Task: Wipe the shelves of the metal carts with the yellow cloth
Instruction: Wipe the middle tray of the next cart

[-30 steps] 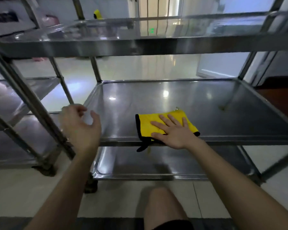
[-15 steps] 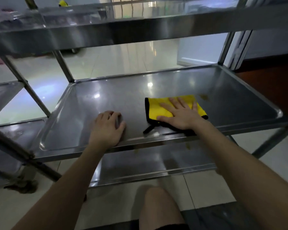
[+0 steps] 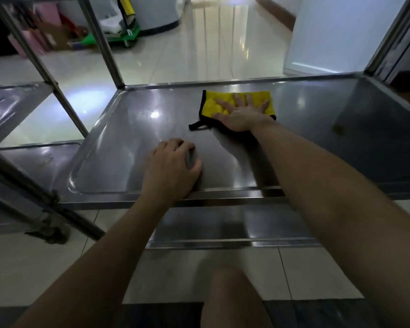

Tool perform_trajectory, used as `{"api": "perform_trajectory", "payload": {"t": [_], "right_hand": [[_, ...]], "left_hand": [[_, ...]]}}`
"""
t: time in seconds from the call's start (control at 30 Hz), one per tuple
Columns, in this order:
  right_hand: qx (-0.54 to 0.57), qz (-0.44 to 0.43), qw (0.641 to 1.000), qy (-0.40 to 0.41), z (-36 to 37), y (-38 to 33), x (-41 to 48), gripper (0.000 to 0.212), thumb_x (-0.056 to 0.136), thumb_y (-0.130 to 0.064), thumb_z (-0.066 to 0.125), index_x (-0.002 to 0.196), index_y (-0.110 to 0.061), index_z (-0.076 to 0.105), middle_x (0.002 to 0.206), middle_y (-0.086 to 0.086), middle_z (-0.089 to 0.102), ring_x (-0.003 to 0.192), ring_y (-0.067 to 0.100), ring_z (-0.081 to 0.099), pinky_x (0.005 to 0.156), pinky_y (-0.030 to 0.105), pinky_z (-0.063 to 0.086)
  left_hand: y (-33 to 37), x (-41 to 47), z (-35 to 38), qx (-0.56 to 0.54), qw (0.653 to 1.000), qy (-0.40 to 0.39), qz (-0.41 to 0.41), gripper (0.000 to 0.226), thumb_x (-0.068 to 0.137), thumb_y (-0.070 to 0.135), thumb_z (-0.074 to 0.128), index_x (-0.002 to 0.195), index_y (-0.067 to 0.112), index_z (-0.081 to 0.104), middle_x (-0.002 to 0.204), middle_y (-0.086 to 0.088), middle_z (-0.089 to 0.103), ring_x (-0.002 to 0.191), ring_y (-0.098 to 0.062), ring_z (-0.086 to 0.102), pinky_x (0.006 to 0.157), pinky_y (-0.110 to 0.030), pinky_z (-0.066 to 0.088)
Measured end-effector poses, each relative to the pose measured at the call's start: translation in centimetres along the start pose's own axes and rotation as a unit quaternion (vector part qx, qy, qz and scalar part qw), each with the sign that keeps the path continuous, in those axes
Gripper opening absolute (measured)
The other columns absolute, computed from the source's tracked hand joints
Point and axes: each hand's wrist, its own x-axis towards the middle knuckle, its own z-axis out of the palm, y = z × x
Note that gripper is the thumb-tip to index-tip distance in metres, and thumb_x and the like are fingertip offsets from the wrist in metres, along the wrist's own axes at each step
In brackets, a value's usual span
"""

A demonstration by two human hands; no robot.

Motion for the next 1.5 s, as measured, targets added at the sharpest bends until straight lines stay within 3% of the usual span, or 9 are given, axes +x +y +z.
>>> {"api": "perform_trajectory", "payload": {"t": [0.13, 0.27, 0.5, 0.73, 0.83, 0.97, 1.1, 1.33, 1.5], "right_hand": [[-0.015, -0.030, 0.999, -0.009, 1.8, -0.4, -6.6, 0.086, 0.083, -0.097, 0.014, 0.161, -0.064, 0.001, 0.179, -0.007, -0.013, 0.165, 0.031, -0.015, 0.114, 0.082, -0.015], [-0.013, -0.071, 0.997, 0.009, 4.5, 0.3, -15.4, 0.086, 0.077, -0.097, 0.004, 0.158, -0.069, -0.001, 0.179, -0.010, -0.012, 0.165, 0.028, -0.015, 0.117, 0.080, -0.016], [-0.003, -0.069, 0.998, -0.001, 4.0, 4.0, -21.0, 0.067, 0.097, -0.086, 0.021, 0.160, -0.067, 0.006, 0.178, -0.019, -0.010, 0.165, 0.018, -0.013, 0.124, 0.071, -0.014], [0.035, 0.083, 0.996, 0.010, 2.3, 18.6, -25.1, 0.072, 0.092, -0.091, 0.024, 0.158, -0.070, 0.007, 0.177, -0.023, -0.009, 0.165, 0.014, -0.013, 0.126, 0.068, -0.012], [0.036, 0.102, 0.994, 0.009, 2.2, 20.1, -25.7, 0.075, 0.090, -0.093, 0.024, 0.159, -0.069, 0.007, 0.177, -0.022, -0.009, 0.165, 0.015, -0.013, 0.125, 0.069, -0.014], [0.040, 0.094, 0.995, 0.011, 2.2, 19.9, -25.7, 0.080, 0.086, -0.096, 0.023, 0.159, -0.069, 0.006, 0.177, -0.021, -0.010, 0.165, 0.016, -0.014, 0.124, 0.070, -0.014], [0.030, 0.096, 0.995, -0.003, 1.6, 21.1, -23.5, 0.098, 0.067, -0.106, 0.014, 0.157, -0.071, 0.003, 0.177, -0.020, -0.014, 0.164, 0.019, -0.016, 0.122, 0.074, -0.013], [0.029, 0.127, 0.991, -0.004, -1.4, 22.5, -11.0, 0.093, 0.078, -0.103, 0.019, 0.161, -0.065, -0.001, 0.178, -0.011, -0.016, 0.164, 0.027, -0.020, 0.116, 0.080, -0.017], [0.028, 0.096, 0.995, 0.019, -3.0, 17.9, -2.8, 0.086, 0.086, -0.096, 0.023, 0.162, -0.063, 0.003, 0.180, -0.004, -0.011, 0.164, 0.035, -0.017, 0.114, 0.082, -0.018]], "left_hand": [[0.5, 0.0, -0.9, -0.003, 1.000, -0.002, -0.012, 0.058, 0.096, 0.062, 0.044, 0.136, 0.028, 0.068, 0.137, -0.003, 0.066, 0.122, -0.028, 0.059, 0.101, -0.045, 0.046], [1.0, -0.2, -1.7, -0.012, 0.999, -0.030, -0.024, 0.058, 0.097, 0.060, 0.045, 0.139, 0.027, 0.068, 0.146, -0.005, 0.062, 0.132, -0.032, 0.055, 0.109, -0.046, 0.043], [1.3, -0.2, -2.7, 0.016, 0.998, -0.058, -0.015, 0.054, 0.104, 0.060, 0.049, 0.146, 0.029, 0.062, 0.154, -0.004, 0.056, 0.139, -0.031, 0.052, 0.117, -0.049, 0.042], [4.7, 2.3, -3.6, 0.067, 0.992, -0.105, -0.034, 0.054, 0.099, 0.062, 0.053, 0.142, 0.030, 0.063, 0.147, -0.010, 0.061, 0.128, -0.035, 0.058, 0.103, -0.052, 0.051], [11.0, 3.1, -3.0, -0.008, 0.993, -0.119, 0.011, 0.061, 0.102, 0.063, 0.052, 0.152, 0.028, 0.056, 0.157, -0.011, 0.053, 0.140, -0.037, 0.052, 0.113, -0.054, 0.048], [18.0, 3.9, -1.1, -0.021, 0.990, -0.129, 0.055, 0.059, 0.108, 0.060, 0.043, 0.156, 0.027, 0.052, 0.160, -0.012, 0.049, 0.145, -0.036, 0.046, 0.118, -0.053, 0.041], [17.9, 2.8, 1.4, 0.000, 0.994, -0.087, 0.071, 0.052, 0.106, 0.062, 0.045, 0.147, 0.033, 0.058, 0.153, -0.004, 0.055, 0.141, -0.031, 0.048, 0.117, -0.047, 0.036], [16.7, 2.7, 3.4, -0.020, 0.994, -0.055, 0.095, 0.054, 0.106, 0.065, 0.043, 0.149, 0.034, 0.055, 0.155, -0.001, 0.052, 0.142, -0.028, 0.046, 0.117, -0.048, 0.032], [16.5, 2.6, 3.8, -0.020, 0.994, -0.029, 0.100, 0.063, 0.103, 0.069, 0.037, 0.150, 0.031, 0.055, 0.155, -0.002, 0.053, 0.142, -0.027, 0.047, 0.116, -0.044, 0.034]]}}
